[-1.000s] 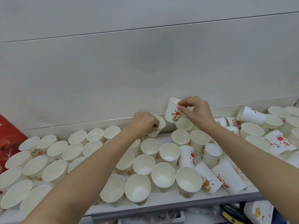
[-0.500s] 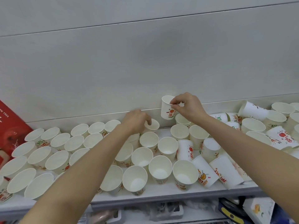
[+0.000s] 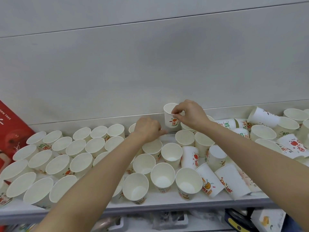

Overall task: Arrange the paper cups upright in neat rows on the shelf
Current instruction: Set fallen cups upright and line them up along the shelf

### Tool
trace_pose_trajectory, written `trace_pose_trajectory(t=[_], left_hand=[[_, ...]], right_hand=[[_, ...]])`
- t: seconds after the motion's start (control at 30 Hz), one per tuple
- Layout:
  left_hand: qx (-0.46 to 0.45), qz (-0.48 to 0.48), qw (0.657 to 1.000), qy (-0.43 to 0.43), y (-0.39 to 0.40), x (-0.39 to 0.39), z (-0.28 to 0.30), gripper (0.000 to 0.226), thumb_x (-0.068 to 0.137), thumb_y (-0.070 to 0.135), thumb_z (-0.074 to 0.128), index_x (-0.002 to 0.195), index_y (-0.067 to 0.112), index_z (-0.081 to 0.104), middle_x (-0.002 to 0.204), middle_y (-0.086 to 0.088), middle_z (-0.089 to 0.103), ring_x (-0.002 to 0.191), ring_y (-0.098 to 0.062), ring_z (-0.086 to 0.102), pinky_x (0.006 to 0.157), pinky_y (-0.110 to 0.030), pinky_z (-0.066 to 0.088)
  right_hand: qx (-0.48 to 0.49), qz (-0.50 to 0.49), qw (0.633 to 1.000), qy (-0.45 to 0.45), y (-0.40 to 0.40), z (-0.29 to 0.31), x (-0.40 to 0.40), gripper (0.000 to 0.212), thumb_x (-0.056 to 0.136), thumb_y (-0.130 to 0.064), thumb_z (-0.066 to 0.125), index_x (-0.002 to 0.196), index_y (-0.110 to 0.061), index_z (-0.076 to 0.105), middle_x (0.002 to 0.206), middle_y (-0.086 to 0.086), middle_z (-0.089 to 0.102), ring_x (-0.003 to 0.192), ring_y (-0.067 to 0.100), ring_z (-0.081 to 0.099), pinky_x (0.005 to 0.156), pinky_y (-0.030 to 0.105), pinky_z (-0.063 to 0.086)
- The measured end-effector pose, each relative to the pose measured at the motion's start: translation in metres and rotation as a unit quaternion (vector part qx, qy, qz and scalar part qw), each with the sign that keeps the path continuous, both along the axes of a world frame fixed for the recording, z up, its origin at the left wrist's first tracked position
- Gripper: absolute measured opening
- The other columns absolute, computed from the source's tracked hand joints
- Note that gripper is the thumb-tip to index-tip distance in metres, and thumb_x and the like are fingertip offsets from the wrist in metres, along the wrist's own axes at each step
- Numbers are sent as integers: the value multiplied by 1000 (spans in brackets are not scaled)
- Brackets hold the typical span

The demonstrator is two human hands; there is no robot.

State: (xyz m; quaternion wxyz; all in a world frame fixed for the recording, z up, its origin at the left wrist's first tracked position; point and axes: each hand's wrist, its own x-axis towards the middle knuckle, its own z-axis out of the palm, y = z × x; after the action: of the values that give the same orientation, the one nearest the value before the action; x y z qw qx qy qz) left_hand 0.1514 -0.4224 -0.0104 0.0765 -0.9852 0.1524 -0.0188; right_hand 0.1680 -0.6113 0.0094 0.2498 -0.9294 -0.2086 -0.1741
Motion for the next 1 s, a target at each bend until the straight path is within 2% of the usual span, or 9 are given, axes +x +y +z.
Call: trace_pose_trajectory(t=[0.07, 0.1, 0.2, 0.33, 0.5, 0.6, 0.67, 0.87, 1.0], left_hand=[[15, -1, 1000, -4, -5, -1, -1, 46, 89, 66, 47, 78, 27, 70, 78, 2, 66, 81, -21, 58, 73, -31, 36], [17, -1, 1000, -8, -7, -1, -2, 39, 89, 61, 52, 85, 28, 72, 85, 2, 69, 87, -21, 61, 75, -31, 37], [12, 10, 1000, -25, -5, -3, -4, 22, 89, 36, 57, 93, 23, 74, 93, -2, 71, 92, -24, 64, 69, -29, 34], [-4, 29, 999, -25, 7, -7, -3, 21, 89, 26, 57, 101, 27, 74, 99, -1, 71, 96, -25, 63, 69, -27, 34], [-12, 28, 999, -19, 13, -9, -1, 21, 88, 27, 57, 101, 26, 74, 99, -1, 72, 96, -25, 63, 69, -28, 36], [-22, 24, 999, -18, 14, -9, -1, 22, 89, 36, 58, 98, 24, 74, 97, -2, 72, 94, -25, 64, 69, -28, 37], [-27, 22, 999, -19, 13, -9, 0, 24, 89, 39, 58, 100, 24, 74, 98, -1, 71, 96, -24, 63, 70, -28, 36], [-5, 18, 1000, -25, 9, -7, 0, 20, 88, 27, 59, 98, 25, 75, 98, -2, 71, 95, -25, 62, 67, -28, 33], [-79, 29, 996, -20, 24, -1, 8, 18, 87, 31, 60, 97, 30, 74, 101, 3, 72, 98, -23, 63, 68, -27, 40]], right_hand=[[-2, 6, 1000, -4, 1, -1, 0, 9, 81, -22, 72, 89, -24, 75, 87, -1, 71, 91, 18, 56, 77, 31, 43], [-5, 11, 1000, -7, 1, -1, 0, 9, 81, -21, 72, 89, -23, 75, 86, -2, 71, 90, 18, 56, 76, 30, 42], [-30, 30, 999, -20, 1, -3, -2, 9, 82, -21, 71, 90, -21, 76, 87, -2, 73, 86, 18, 56, 74, 29, 40], [-84, 48, 995, -17, 10, -10, -3, 9, 83, -21, 68, 89, -20, 75, 86, -1, 73, 86, 23, 59, 80, 33, 40], [-118, 35, 992, 30, 26, -22, -6, 10, 84, -28, 64, 84, -22, 72, 81, -3, 71, 81, 21, 61, 72, 28, 34], [-109, 44, 990, 72, 25, -23, -11, 13, 82, -29, 67, 91, -23, 72, 86, -4, 72, 84, 19, 62, 74, 31, 45], [-102, 44, 990, 81, 21, -21, -12, 17, 81, -29, 69, 96, -22, 72, 90, -5, 71, 87, 17, 62, 78, 31, 47], [-131, 28, 986, 102, 19, -24, -13, 16, 81, -16, 62, 89, -22, 74, 91, -4, 73, 89, 20, 64, 77, 30, 48], [-102, 29, 988, 109, 19, -24, -14, 17, 83, -16, 60, 89, -22, 74, 91, -3, 73, 88, 20, 63, 75, 31, 48]])
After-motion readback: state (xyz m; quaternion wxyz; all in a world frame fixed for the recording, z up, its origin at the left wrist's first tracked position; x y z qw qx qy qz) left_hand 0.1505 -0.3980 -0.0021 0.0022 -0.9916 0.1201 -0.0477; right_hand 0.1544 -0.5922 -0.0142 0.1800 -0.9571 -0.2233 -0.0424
